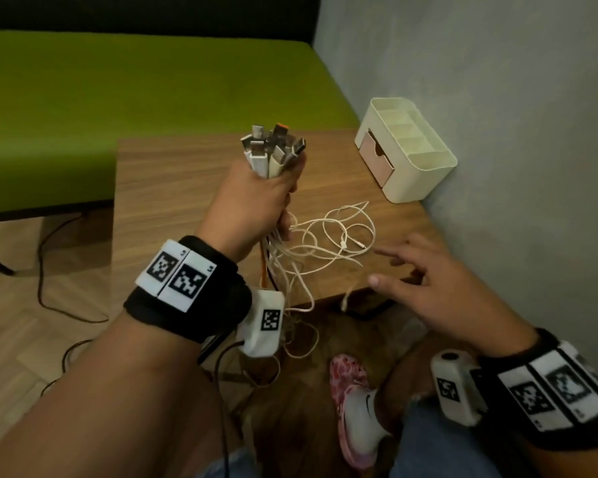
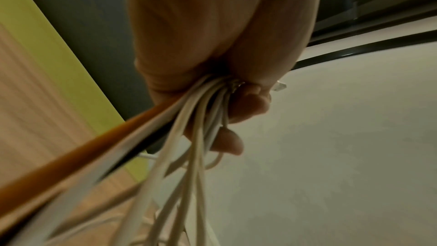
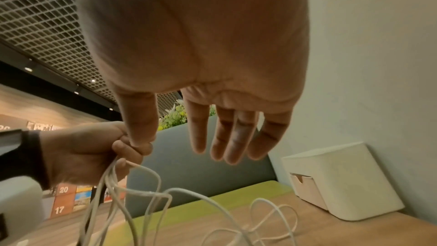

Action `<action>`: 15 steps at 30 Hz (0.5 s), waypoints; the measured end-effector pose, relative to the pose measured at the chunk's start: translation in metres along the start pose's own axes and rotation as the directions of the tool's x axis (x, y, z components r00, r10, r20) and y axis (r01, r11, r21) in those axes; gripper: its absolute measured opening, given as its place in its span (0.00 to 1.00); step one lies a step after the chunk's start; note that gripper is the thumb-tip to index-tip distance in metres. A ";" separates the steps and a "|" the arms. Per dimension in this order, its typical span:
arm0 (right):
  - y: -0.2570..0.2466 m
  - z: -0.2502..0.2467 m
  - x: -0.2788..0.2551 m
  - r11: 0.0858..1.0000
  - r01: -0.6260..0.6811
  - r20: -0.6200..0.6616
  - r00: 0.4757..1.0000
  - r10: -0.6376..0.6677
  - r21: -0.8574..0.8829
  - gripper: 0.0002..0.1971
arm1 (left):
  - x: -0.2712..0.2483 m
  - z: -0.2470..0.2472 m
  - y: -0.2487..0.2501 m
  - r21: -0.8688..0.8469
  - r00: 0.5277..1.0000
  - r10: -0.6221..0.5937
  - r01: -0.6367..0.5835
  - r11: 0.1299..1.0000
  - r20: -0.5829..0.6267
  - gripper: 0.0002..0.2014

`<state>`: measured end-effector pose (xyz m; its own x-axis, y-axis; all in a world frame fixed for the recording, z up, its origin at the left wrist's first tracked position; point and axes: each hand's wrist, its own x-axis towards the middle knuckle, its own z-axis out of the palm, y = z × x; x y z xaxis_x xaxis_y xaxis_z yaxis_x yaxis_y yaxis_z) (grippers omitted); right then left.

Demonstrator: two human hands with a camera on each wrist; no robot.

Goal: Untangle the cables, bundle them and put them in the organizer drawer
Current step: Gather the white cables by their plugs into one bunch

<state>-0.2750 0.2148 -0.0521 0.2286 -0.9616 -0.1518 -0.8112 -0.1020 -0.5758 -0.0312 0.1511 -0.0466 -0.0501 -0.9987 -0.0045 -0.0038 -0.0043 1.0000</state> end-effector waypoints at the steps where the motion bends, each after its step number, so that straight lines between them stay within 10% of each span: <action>1: -0.004 -0.003 -0.004 0.999 0.026 -0.038 0.999 -0.025 0.024 0.38 | -0.002 0.004 0.004 0.005 1.000 -0.001 0.001 1.000 0.021 0.14; 9: -0.040 0.020 0.002 0.972 0.230 0.052 0.971 -0.232 0.050 0.23 | -0.027 0.025 0.032 -0.083 0.987 0.020 -0.007 0.996 0.158 0.13; 15: -0.046 0.024 0.002 0.975 -0.034 0.302 0.953 -0.035 0.219 0.08 | -0.028 0.008 0.018 -0.045 1.000 -0.011 0.012 0.999 0.028 0.15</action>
<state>-0.2240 0.2239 -0.0451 0.4084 -0.8358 -0.3669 -0.6808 -0.0111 -0.7324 -0.0380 0.1790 -0.0280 -0.0776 -0.9969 -0.0154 0.0404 -0.0186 0.9990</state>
